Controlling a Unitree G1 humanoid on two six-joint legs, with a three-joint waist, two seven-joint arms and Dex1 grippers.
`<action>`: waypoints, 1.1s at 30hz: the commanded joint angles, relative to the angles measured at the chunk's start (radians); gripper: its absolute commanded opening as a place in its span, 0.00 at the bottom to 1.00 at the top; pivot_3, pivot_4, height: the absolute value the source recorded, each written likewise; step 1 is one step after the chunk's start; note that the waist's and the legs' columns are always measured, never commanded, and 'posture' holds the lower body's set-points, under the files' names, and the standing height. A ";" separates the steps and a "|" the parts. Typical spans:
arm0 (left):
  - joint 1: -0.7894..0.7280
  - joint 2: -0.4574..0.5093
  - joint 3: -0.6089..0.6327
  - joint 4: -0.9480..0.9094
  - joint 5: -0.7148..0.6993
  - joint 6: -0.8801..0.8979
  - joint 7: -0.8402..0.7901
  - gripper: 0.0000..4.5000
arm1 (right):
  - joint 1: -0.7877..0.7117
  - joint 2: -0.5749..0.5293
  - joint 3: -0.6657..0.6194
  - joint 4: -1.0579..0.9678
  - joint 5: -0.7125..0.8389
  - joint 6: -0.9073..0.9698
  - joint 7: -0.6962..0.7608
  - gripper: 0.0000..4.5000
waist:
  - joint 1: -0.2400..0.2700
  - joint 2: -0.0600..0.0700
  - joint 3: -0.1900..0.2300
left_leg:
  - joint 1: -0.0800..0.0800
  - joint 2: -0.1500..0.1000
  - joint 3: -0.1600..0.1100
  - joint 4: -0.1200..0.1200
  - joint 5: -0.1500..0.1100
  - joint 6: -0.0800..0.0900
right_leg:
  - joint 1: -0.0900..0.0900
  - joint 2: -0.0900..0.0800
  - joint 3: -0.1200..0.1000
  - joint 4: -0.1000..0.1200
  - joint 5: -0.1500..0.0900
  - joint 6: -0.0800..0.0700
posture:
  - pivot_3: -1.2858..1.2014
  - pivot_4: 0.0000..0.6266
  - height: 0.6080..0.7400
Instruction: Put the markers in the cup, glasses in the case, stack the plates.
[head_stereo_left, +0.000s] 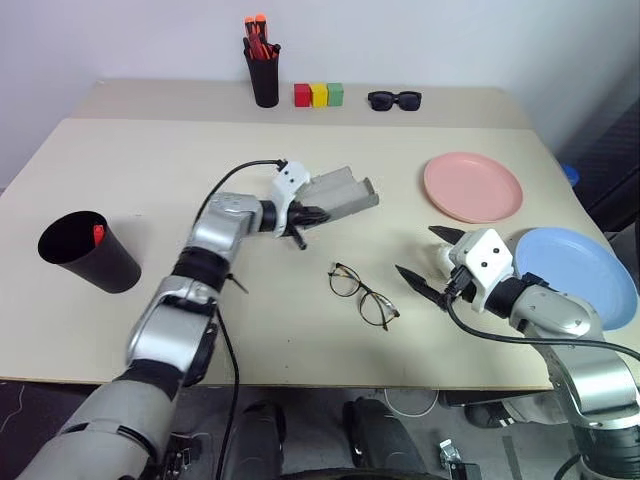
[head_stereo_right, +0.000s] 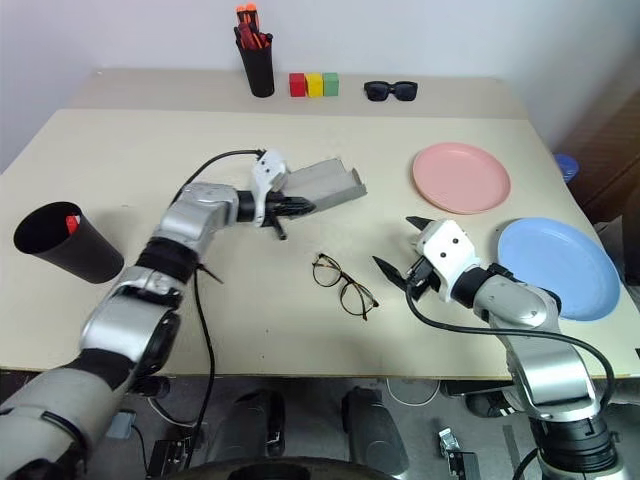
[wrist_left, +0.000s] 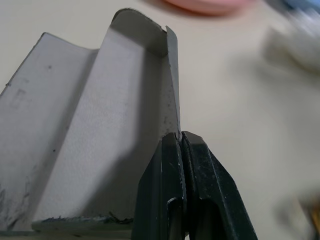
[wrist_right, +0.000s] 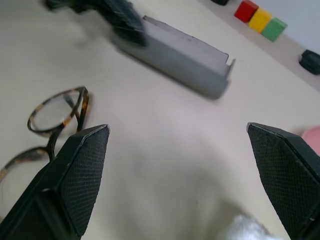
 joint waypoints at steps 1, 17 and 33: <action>0.040 0.078 -0.029 -0.130 -0.002 -0.055 -0.146 0.01 | -0.025 0.014 0.016 -0.017 0.012 -0.013 0.004 1.00 | 0.003 0.000 0.000 | 0.000 0.000 0.000 0.000 0.000 0.000 | 0.000 0.000 0.000 0.000 0.000 0.000 | 0.52 0.24 0.89; 0.142 0.193 -0.061 -0.234 0.035 -0.077 -0.226 0.12 | -0.070 0.014 0.050 -0.006 0.056 0.034 0.062 1.00 | 0.004 0.000 0.000 | -0.001 0.000 0.000 0.002 0.000 0.000 | 0.000 -0.001 0.000 0.000 0.000 0.000 | 0.52 0.24 0.89; 0.331 0.233 0.053 -0.621 -0.035 -0.061 -0.065 0.39 | -0.198 -0.065 0.180 -0.205 0.105 0.461 0.024 1.00 | -0.006 0.001 0.000 | 0.000 0.001 0.001 0.002 0.000 0.000 | 0.000 0.000 0.001 0.001 0.000 0.000 | 0.52 0.24 0.89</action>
